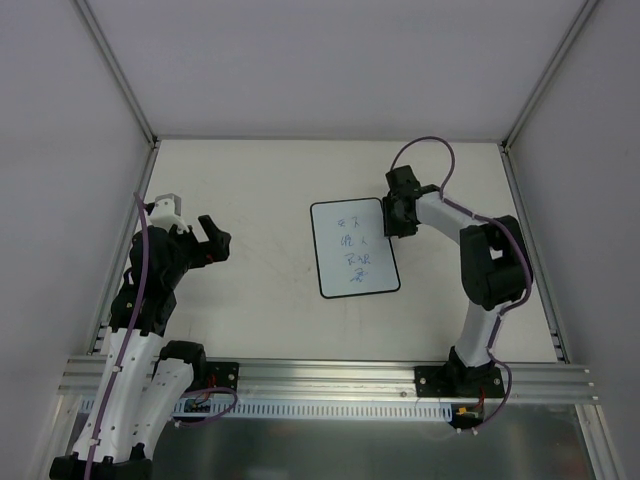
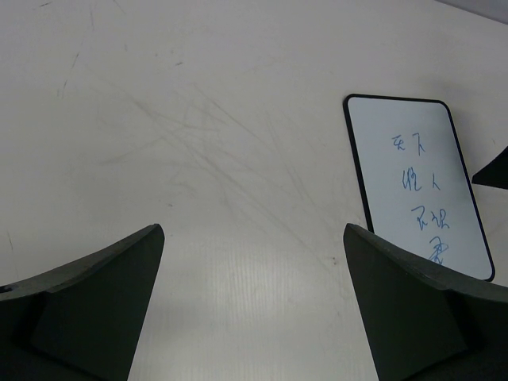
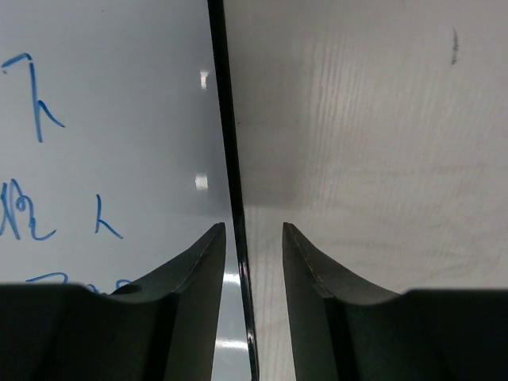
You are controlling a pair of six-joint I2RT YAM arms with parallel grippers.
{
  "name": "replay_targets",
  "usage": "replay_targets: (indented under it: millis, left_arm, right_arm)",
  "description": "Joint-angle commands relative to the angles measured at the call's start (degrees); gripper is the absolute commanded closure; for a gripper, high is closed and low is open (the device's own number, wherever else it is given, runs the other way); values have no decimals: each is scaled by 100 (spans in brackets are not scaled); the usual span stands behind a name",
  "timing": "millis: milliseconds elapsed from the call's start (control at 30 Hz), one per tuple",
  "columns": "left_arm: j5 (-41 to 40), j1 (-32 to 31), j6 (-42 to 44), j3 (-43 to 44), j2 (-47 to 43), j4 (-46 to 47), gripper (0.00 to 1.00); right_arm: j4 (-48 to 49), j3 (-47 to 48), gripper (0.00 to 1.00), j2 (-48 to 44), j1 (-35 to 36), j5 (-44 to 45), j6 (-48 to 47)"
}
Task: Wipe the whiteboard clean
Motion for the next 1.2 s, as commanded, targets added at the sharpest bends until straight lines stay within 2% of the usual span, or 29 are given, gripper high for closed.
replay_targets:
  millis: [0, 333, 633, 700, 800, 967, 1000, 1067, 1100, 1167]
  left_arm:
    - [-33, -55, -65, -68, 50, 225, 1]
    - [265, -55, -65, -50, 164, 225, 1]
    - [731, -55, -126, -6, 524, 225, 1]
    - [784, -72, -205, 11, 690, 225, 1]
    - [881, -204, -512, 29, 954, 225, 1]
    - [356, -783, -1470, -76, 1481, 234, 1]
    - [-3, -1054, -1602, -103, 1596, 234, 1]
    - [-199, -1232, -1989, -120, 2070, 260, 1]
    - [-365, -1302, -2060, -86, 2428, 364, 1]
    - [-419, -1303, -2113, -33, 2799, 558, 4]
  right_arm:
    - [21, 316, 62, 307, -86, -416, -417]
    - [-14, 106, 67, 563, 115, -1322, -777]
    - [-6, -632, 84, 501, 1046, -1463, -1172]
    - [12, -720, 92, 483, 1196, -1463, -1208]
    - [47, -843, 93, 387, 1240, -1515, -1164]
    - [214, -949, 92, -139, 1232, -1428, -822]
    - [205, -932, 87, -245, 1240, -1419, -760]
    - [223, -905, 82, -614, 1241, -1323, -655]
    - [223, -896, 72, -746, 1241, -1270, -558]
    - [205, -914, 63, -1167, 1232, -1033, -470]
